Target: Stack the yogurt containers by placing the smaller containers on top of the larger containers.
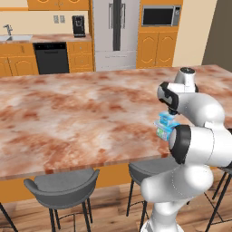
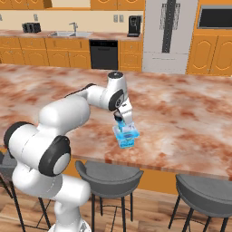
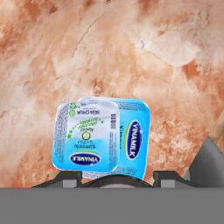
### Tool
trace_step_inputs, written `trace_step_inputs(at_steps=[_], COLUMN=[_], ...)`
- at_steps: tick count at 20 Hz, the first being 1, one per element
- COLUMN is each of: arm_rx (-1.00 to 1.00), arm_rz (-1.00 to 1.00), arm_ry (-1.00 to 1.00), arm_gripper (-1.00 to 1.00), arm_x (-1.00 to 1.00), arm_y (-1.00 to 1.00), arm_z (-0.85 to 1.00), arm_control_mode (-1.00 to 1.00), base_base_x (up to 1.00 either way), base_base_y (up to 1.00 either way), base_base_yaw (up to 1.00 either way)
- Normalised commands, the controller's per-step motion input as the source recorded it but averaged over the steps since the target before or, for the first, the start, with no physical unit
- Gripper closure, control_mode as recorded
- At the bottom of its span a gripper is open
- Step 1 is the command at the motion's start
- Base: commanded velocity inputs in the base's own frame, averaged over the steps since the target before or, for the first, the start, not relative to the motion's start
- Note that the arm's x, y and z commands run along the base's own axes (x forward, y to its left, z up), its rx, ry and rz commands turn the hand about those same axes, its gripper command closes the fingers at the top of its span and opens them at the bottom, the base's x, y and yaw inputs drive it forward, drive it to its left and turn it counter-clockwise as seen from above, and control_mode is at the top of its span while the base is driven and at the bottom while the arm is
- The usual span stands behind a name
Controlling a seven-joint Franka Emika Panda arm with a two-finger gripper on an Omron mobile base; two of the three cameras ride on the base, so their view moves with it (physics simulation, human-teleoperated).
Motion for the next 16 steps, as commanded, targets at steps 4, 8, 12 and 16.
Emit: trace_step_inputs(at_steps=[4,8,12,16], arm_rx=[0.00,0.00,0.00,0.00], arm_rz=[0.00,0.00,-0.01,-0.01], arm_ry=[0.00,0.00,0.00,0.00], arm_gripper=[1.00,1.00,1.00,1.00], arm_x=[0.13,0.13,0.12,0.11], arm_y=[-0.01,-0.03,-0.05,-0.05], arm_z=[-0.09,-0.10,-0.08,-0.07], arm_control_mode=[-1.00,-1.00,-1.00,-1.00], base_base_x=[0.00,0.00,0.00,0.00], base_base_y=[0.00,0.00,0.00,0.00], base_base_yaw=[0.00,0.00,0.00,0.00])
